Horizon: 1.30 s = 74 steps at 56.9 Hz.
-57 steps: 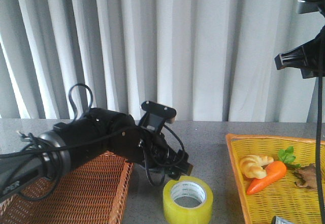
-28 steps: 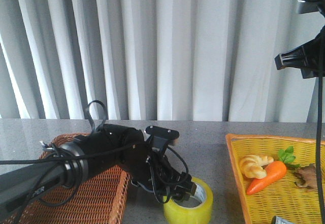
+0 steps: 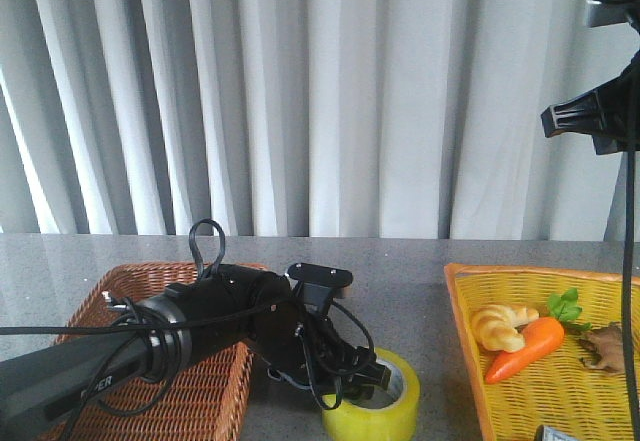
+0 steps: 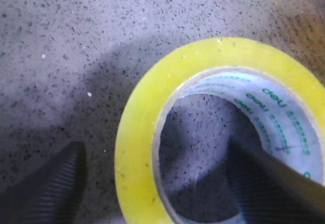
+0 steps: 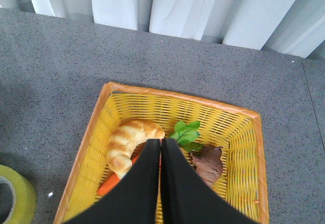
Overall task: Transfer tape with both arms
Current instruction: 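Reach the left gripper down and grasp the tape roll's rim, then lift the tape with the left gripper and lower it into the brown basket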
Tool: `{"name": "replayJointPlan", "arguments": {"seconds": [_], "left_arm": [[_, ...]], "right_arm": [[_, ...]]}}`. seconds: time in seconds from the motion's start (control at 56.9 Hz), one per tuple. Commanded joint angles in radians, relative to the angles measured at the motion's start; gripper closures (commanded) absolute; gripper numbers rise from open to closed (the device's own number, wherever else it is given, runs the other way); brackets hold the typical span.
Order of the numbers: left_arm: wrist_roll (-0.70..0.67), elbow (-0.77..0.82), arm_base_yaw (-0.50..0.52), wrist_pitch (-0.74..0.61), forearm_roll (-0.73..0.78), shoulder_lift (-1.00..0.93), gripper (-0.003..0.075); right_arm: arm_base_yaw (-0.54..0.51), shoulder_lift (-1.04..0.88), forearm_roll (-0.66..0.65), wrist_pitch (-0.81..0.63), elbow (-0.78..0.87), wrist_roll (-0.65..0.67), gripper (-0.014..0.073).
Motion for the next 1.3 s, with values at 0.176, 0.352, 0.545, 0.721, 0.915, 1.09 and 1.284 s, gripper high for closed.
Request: {"name": "replayJointPlan", "arguments": {"seconds": [0.176,0.352,0.545,0.721,0.915,1.09,1.284], "left_arm": [[-0.016,-0.030,0.003,-0.074,-0.015,-0.055,0.0604],[-0.036,-0.030,0.003,-0.077,-0.015,-0.058,0.0727],[-0.035,-0.054,0.003,-0.062,-0.008,-0.079,0.0721],[-0.034,-0.122,0.004,-0.036,0.085,-0.144,0.0715],[-0.037,-0.181,0.034,0.008,0.196,-0.257,0.0715],[-0.052,-0.184,0.101,0.025,0.218,-0.362,0.0715],[-0.185,-0.184,0.213,0.115,0.295,-0.419,0.0707]], "right_arm": [[-0.005,-0.042,-0.015,-0.054,-0.027,-0.001,0.0601],[-0.005,-0.042,-0.014,-0.054,-0.027,-0.001,0.0601],[-0.005,-0.042,-0.014,-0.054,-0.027,-0.001,0.0601],[-0.005,-0.042,-0.014,-0.054,-0.027,-0.001,0.0601],[-0.005,-0.042,-0.014,-0.054,-0.027,-0.001,0.0601],[-0.005,-0.042,-0.014,-0.054,-0.027,-0.001,0.0601],[-0.005,-0.042,-0.014,-0.054,-0.027,-0.001,0.0601]]}}
